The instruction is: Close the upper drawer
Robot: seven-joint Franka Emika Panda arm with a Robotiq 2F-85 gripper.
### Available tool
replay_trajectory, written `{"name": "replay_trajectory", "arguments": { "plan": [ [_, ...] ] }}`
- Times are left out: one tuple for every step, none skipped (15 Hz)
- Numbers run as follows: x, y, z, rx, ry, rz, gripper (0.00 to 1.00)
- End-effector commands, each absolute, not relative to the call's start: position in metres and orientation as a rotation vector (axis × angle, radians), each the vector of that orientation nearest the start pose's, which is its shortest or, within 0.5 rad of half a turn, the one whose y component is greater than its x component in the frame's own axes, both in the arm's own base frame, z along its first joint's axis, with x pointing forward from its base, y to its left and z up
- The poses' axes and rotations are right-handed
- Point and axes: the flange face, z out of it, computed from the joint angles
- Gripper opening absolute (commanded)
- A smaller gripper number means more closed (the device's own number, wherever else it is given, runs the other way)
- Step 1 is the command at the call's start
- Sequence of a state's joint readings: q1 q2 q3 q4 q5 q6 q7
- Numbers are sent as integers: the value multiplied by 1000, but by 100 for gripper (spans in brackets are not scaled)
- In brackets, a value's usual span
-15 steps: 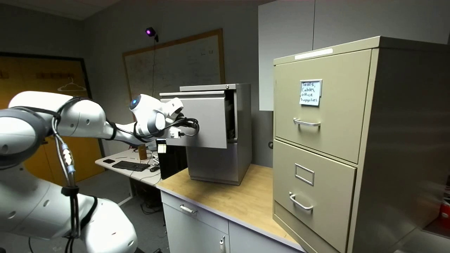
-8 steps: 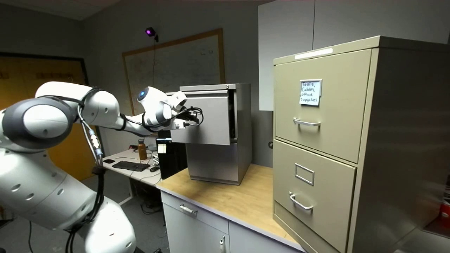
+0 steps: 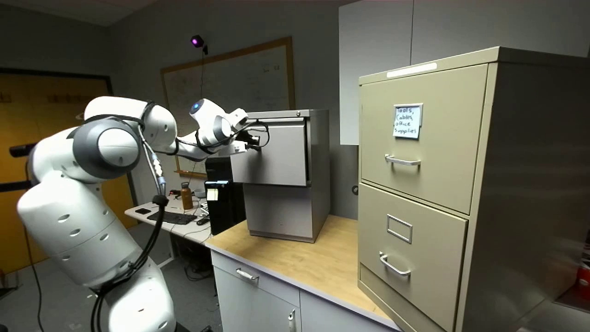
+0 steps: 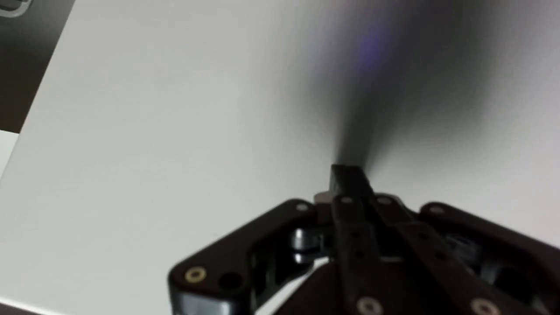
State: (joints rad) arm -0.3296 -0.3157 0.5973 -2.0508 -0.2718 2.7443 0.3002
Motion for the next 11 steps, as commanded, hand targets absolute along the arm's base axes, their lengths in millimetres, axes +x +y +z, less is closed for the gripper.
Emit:
{"name": "replay_trajectory", "arguments": {
  "plan": [
    [550, 211, 672, -2848, -413, -1483, 0],
    [560, 216, 672, -2869, -432, -1458, 0],
    [570, 220, 671, -2888, -453, -1438, 0],
    [580, 226, 669, -2907, -479, -1417, 0],
    [589, 232, 668, -2922, -505, -1398, 0],
    [598, 239, 665, -2940, -532, -1382, 0],
    [605, 246, 662, -2959, -557, -1363, 0],
    [612, 253, 658, -2978, -583, -1345, 0],
    [618, 259, 655, -2992, -606, -1327, 0],
    [619, 264, 656, -3029, -619, -1304, 0],
    [623, 266, 654, -3071, -623, -1286, 0]
  ]
}}
